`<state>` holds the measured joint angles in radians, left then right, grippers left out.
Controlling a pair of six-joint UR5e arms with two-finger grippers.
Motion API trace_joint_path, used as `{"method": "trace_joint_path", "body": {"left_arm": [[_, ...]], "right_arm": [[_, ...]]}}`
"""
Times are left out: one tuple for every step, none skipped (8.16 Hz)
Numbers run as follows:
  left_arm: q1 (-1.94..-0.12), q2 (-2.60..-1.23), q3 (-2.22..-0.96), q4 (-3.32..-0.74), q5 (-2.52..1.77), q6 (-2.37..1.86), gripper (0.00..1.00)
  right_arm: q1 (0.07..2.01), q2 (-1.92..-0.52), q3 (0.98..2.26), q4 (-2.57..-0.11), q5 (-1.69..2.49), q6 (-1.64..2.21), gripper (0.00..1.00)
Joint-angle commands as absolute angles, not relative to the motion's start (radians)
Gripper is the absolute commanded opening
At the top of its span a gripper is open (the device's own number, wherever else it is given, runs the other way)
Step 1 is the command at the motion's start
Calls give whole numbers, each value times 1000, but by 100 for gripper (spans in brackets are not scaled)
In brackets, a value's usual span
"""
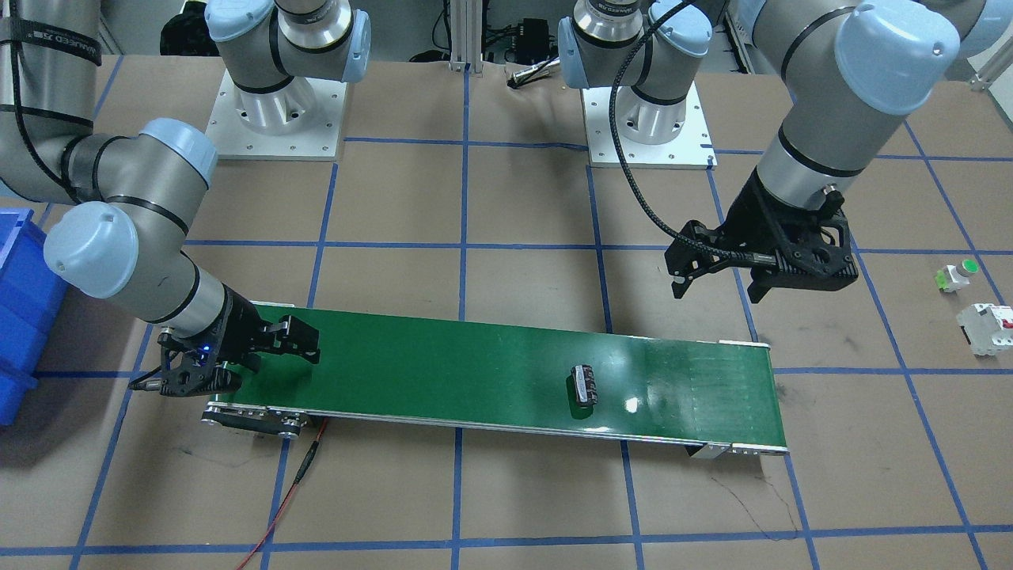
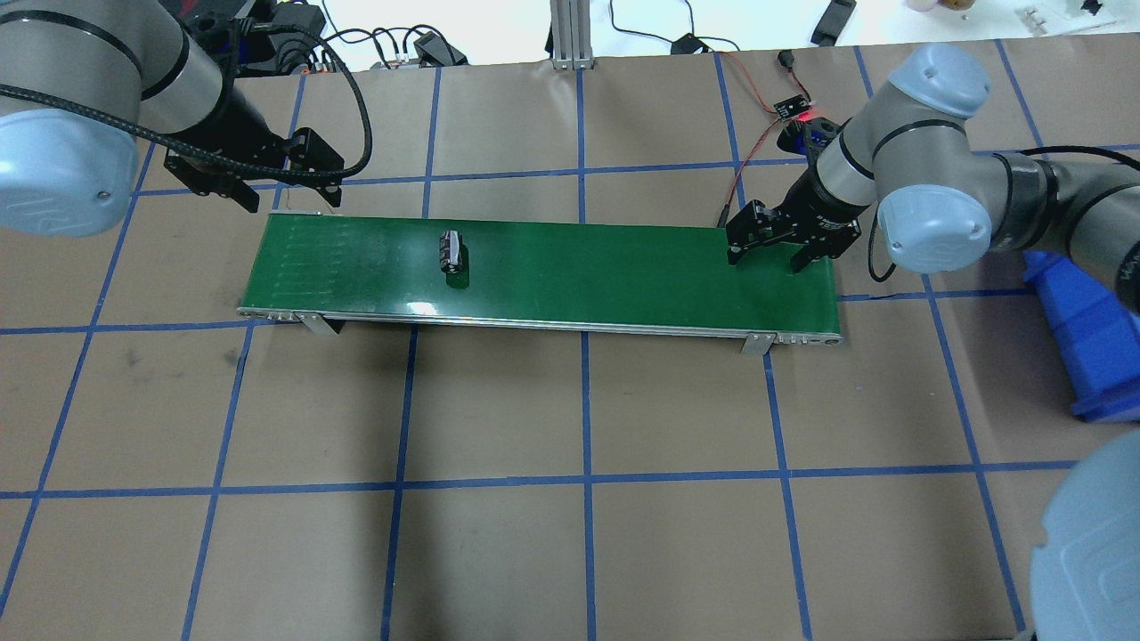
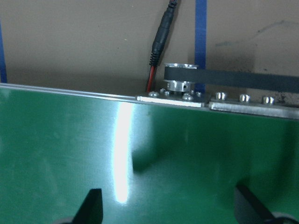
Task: Move capacitor from left to right
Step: 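Hold the left gripper still while the belt carries the capacitor toward the right gripper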
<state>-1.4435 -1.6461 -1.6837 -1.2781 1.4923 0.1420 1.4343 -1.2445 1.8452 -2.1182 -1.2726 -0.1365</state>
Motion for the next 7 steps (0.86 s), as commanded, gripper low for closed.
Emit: {"method": "trace_joint_path", "body": {"left_arm": [[-1443, -1646, -1686, -1281, 1485, 141, 100], [-1443, -1646, -1684, -1281, 1486, 141, 100], [-1443, -1646, -1686, -1281, 1485, 141, 100], [-1443, -1646, -1686, -1281, 1485, 140, 100], [-1443, -1646, -1686, -1281, 1483, 140, 100], [-1445, -1646, -1684, -1281, 1483, 138, 100], [-1445, -1646, -1686, -1281, 1483, 138, 100]], "right_arm": [[1434, -1246, 1845, -2118, -1272, -135, 100], [1434, -1246, 1845, -2118, -1272, -135, 100], [1434, -1246, 1845, -2118, -1272, -135, 100], [1436, -1247, 1844, -2118, -1272, -135, 100], [1436, -1249, 1844, -2118, -1272, -133, 100], [1442, -1250, 1842, -2118, -1272, -123, 100], [1454, -1250, 1841, -2118, -1272, -121, 100]]}}
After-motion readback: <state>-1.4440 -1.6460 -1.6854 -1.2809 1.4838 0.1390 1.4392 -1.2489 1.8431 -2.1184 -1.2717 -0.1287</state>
